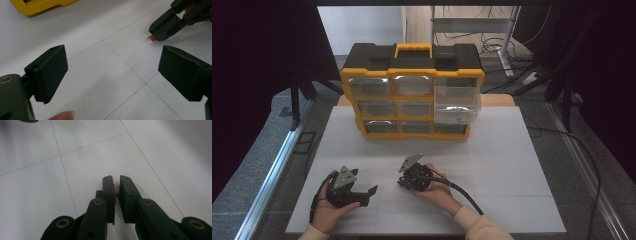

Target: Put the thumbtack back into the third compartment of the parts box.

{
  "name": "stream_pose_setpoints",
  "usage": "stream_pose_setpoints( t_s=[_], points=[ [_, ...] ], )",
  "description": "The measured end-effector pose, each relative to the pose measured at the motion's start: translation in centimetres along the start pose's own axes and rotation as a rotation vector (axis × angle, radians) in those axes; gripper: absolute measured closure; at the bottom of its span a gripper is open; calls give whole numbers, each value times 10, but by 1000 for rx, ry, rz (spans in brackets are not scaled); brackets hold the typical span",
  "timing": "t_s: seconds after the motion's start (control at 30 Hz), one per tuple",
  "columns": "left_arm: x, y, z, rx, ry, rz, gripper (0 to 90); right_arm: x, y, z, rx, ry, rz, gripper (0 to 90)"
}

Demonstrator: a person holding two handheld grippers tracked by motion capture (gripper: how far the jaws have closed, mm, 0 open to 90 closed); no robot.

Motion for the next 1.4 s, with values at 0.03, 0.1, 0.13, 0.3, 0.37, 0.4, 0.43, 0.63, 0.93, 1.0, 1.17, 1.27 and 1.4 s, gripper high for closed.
stream_pose_setpoints(
  t_s=[0.03,0.1,0.13,0.3,0.37,0.4,0.43,0.63,0.93,1.0,1.17,1.27,1.4],
  points=[
    [0,0,0,0,0,0,95,0,0,0,-1,-4,-1,829],
    [0,0,0,0,0,0,95,0,0,1,-12,-12,6,831],
    [0,0,0,0,0,0,95,0,0,0,-10,-22,7,831],
    [0,0,0,-1,0,0,95,-2,11,8,-51,-80,32,831],
    [0,0,0,0,-2,0,95,-5,20,13,-85,-89,36,831],
    [0,0,0,0,-1,1,95,-6,24,17,-102,-99,37,831],
    [0,0,0,-3,0,0,95,-8,29,20,-124,-97,37,831],
    [0,0,1,-4,1,1,95,-18,53,31,-195,-146,27,831],
    [0,0,1,-7,0,2,95,-30,82,42,-275,-183,14,831],
    [0,0,1,-6,1,1,95,-32,88,45,-293,-185,11,831],
    [0,-1,1,-6,0,2,95,-38,103,51,-338,-191,-4,831],
    [0,0,1,-5,0,1,95,-40,111,54,-361,-202,-3,831],
    [0,0,1,-6,1,2,95,-42,124,59,-395,-211,-8,831]
  ],
)
Point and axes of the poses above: each handheld gripper's, and its own axes: y roughly backward along the jaws, z roughly out of its top, x roughly to its left, the point moved 8 cm from there along -y, roughly forward along the jaws, and after that the axes turned 11 degrees about -z, right-handed, at the moved point
